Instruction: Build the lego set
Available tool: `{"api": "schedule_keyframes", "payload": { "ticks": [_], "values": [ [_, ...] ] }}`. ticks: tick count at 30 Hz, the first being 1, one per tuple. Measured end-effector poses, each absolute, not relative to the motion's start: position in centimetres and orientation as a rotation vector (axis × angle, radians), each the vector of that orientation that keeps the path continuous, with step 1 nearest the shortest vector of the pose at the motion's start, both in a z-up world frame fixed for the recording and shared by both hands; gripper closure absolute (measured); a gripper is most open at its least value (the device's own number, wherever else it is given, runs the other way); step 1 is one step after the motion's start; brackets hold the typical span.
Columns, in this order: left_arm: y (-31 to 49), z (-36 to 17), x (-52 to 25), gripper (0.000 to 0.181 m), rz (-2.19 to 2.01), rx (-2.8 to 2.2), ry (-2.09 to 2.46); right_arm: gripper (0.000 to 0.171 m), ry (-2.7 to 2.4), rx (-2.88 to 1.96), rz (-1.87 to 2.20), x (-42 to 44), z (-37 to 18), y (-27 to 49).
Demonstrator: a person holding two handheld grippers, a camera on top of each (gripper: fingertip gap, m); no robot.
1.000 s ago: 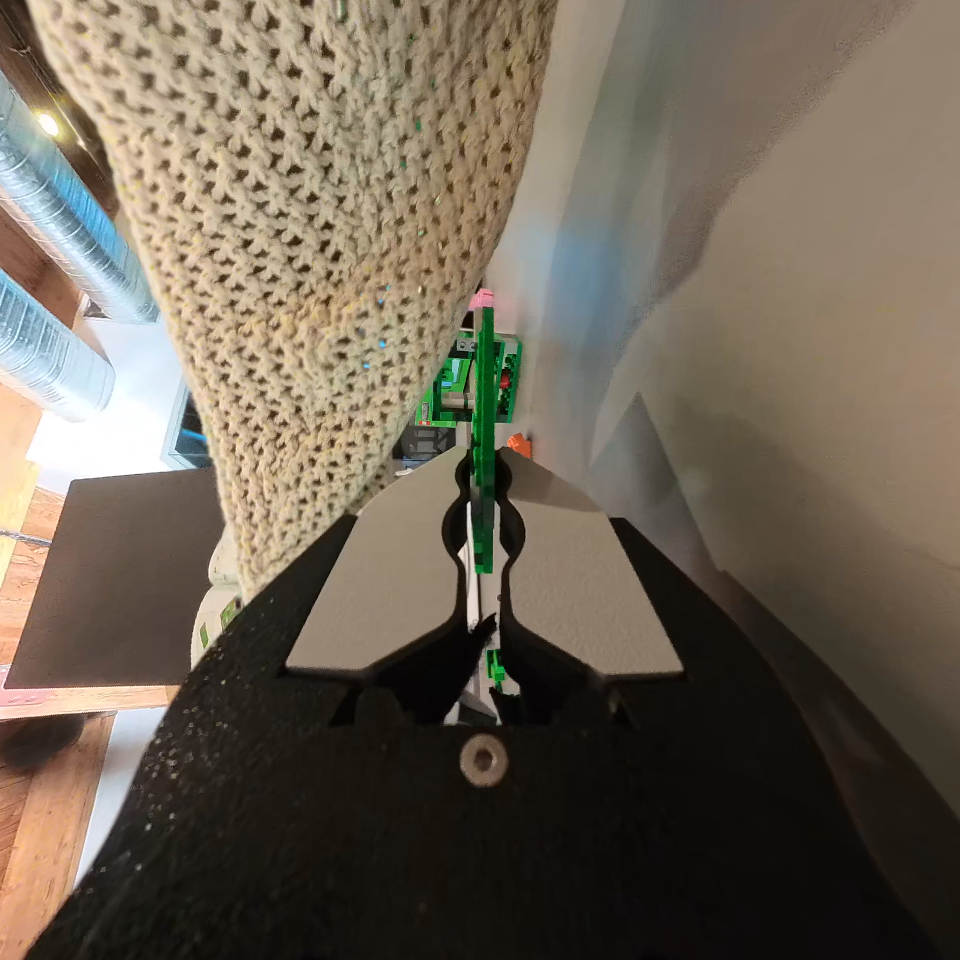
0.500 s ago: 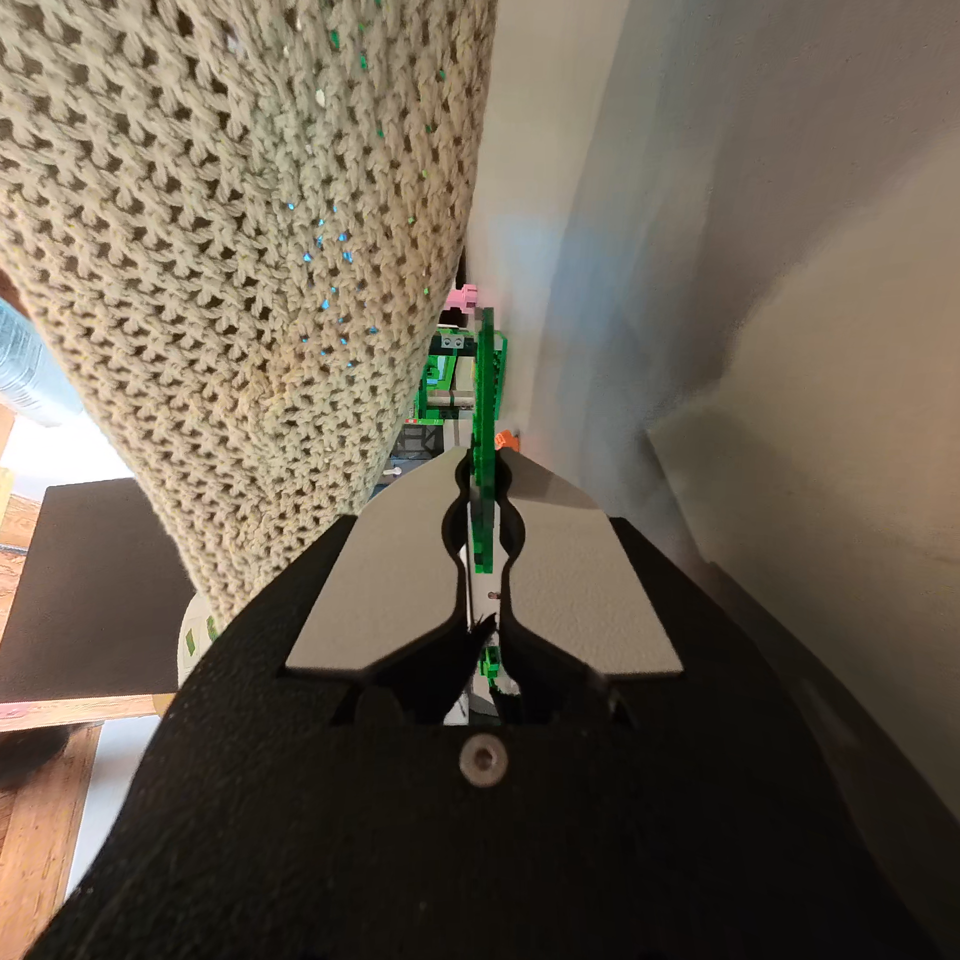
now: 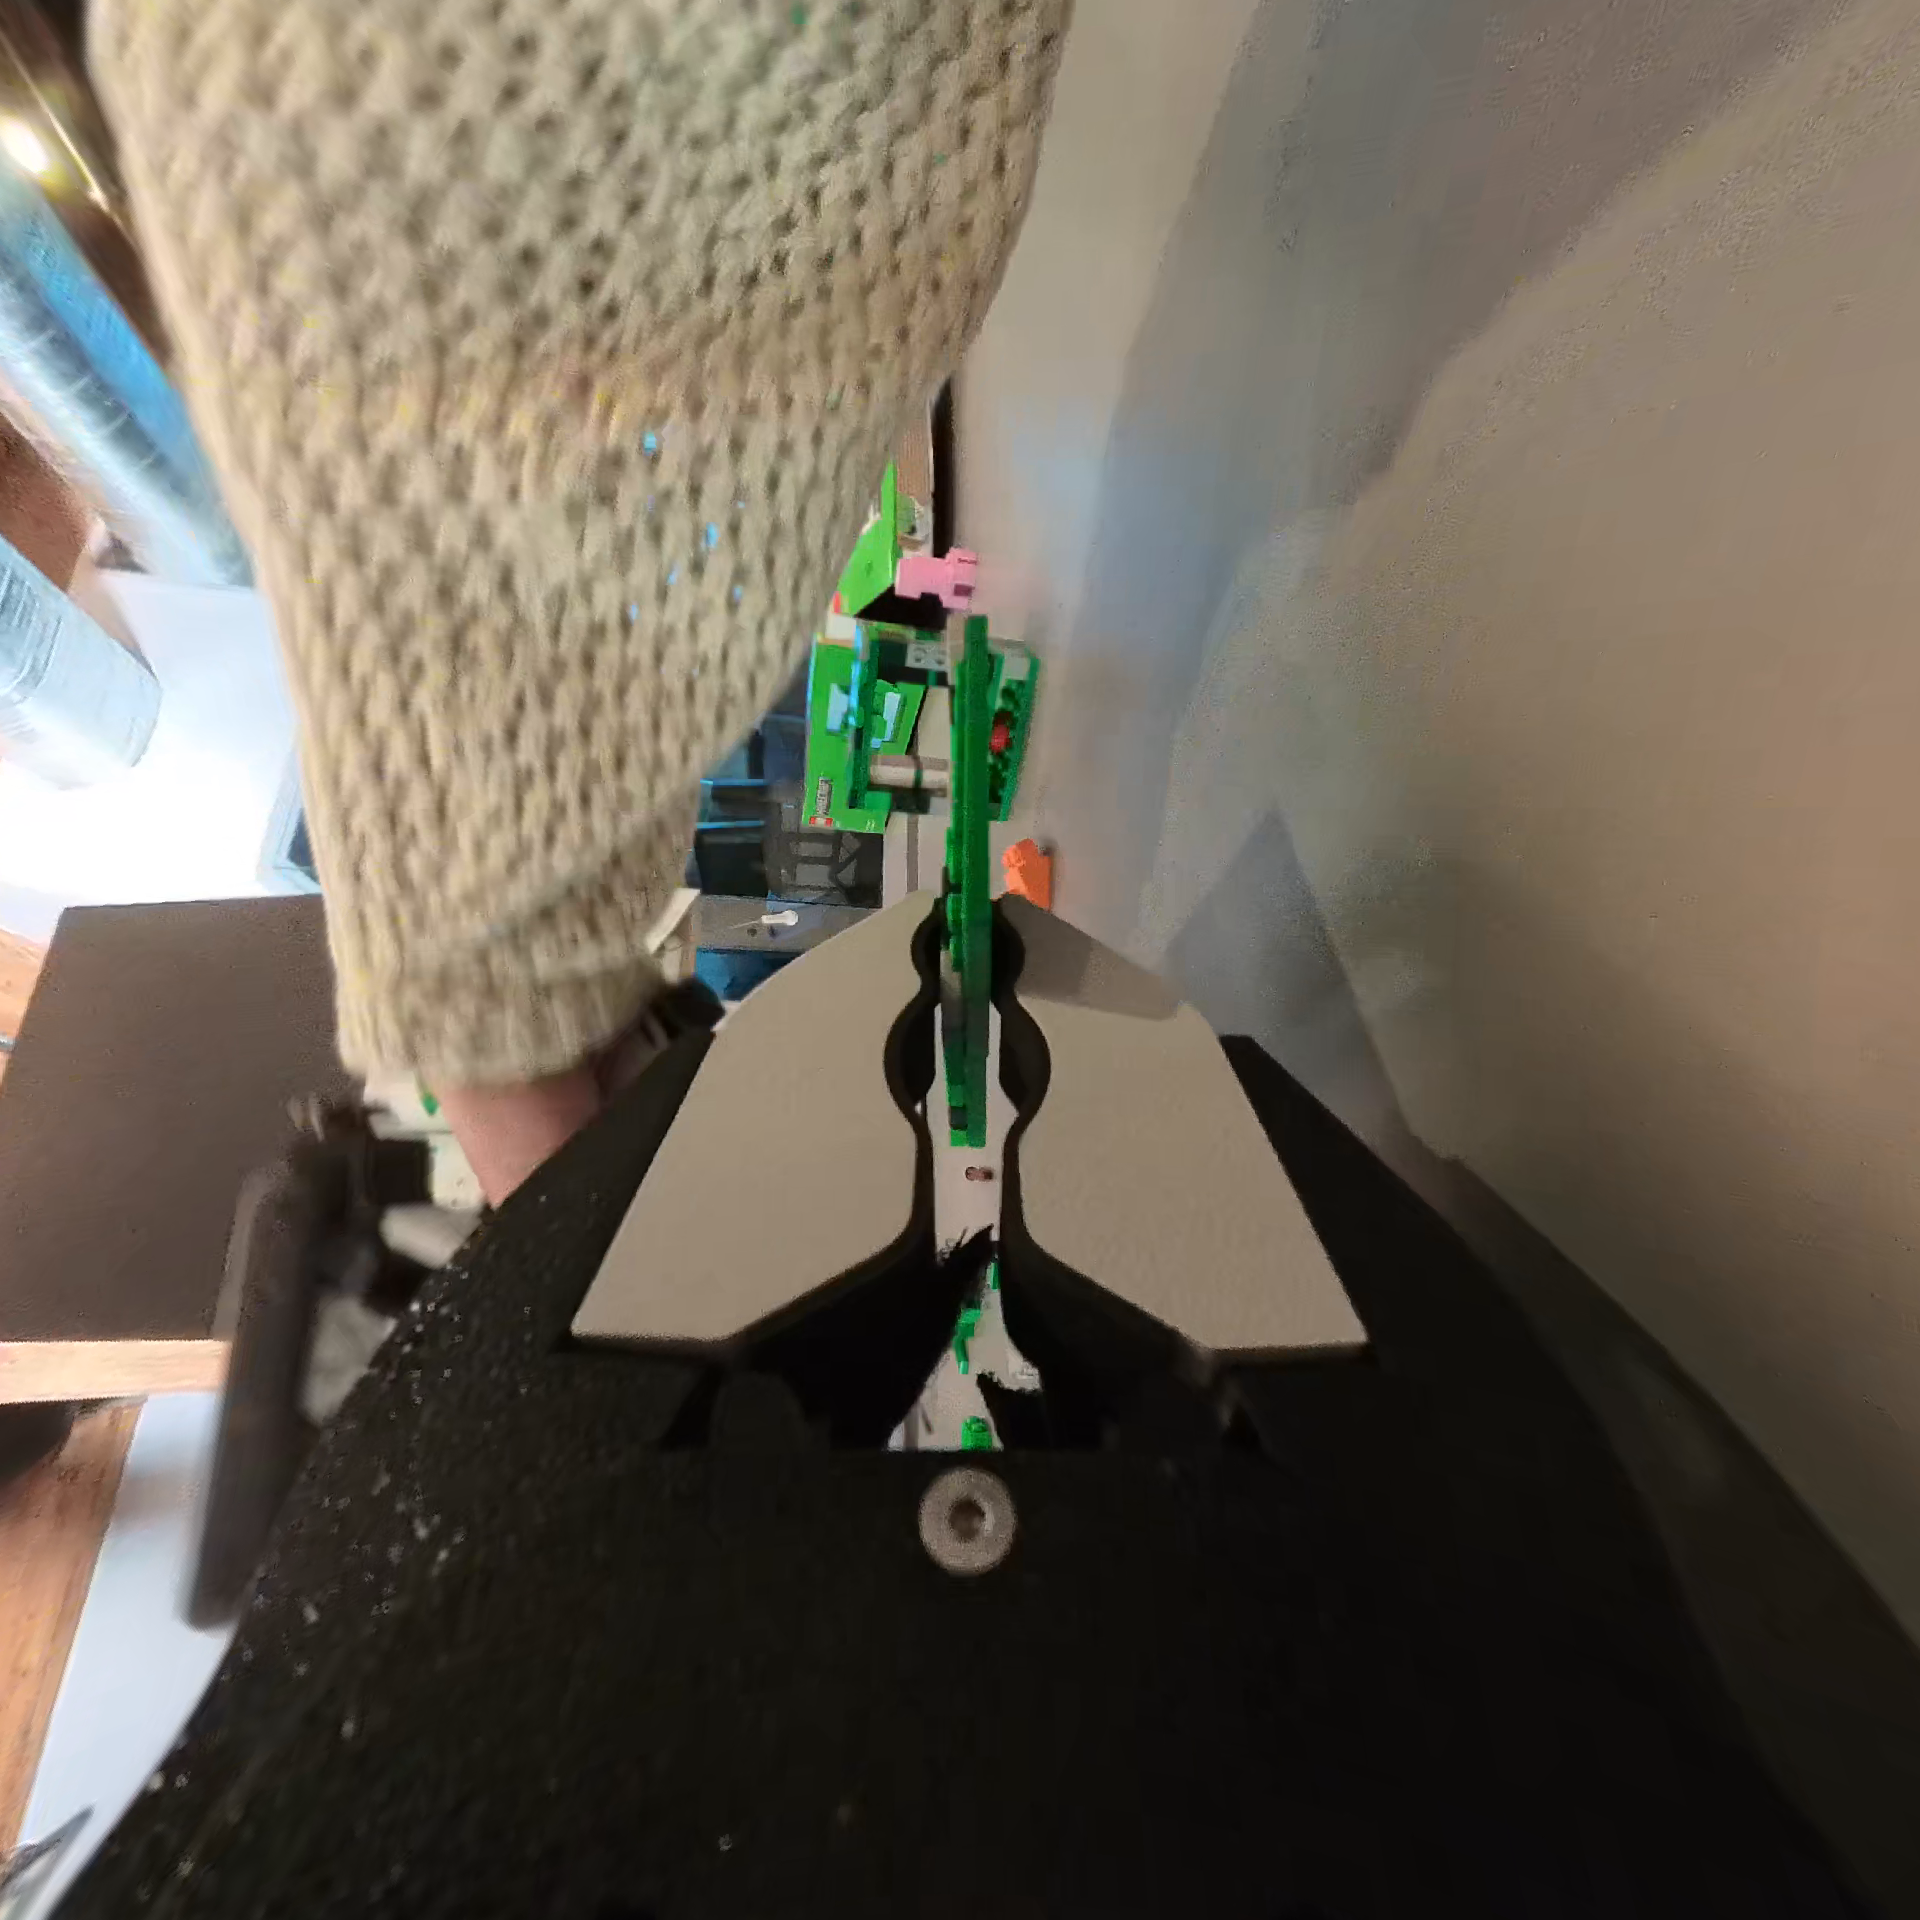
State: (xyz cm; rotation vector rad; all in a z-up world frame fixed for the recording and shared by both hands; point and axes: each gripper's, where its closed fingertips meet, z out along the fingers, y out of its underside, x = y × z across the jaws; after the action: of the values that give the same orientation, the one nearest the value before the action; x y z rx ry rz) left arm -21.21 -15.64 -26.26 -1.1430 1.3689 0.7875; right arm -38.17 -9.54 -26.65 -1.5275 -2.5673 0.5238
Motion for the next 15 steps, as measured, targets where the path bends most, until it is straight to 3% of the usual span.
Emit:
{"api": "schedule_keyframes", "payload": {
  "ticks": [8,15],
  "values": [
    [-15.3,-26.0,-21.8,0.175,0.780,-1.177,1.337,0.164,-2.747,-0.707,1.003,-23.6,-20.2,-15.0],
    [-15.5,-25.6,-21.6,0.175,0.792,-1.146,1.327,0.164,-2.876,-0.408,0.665,-18.4,-23.7,-17.7]
  ]
}}
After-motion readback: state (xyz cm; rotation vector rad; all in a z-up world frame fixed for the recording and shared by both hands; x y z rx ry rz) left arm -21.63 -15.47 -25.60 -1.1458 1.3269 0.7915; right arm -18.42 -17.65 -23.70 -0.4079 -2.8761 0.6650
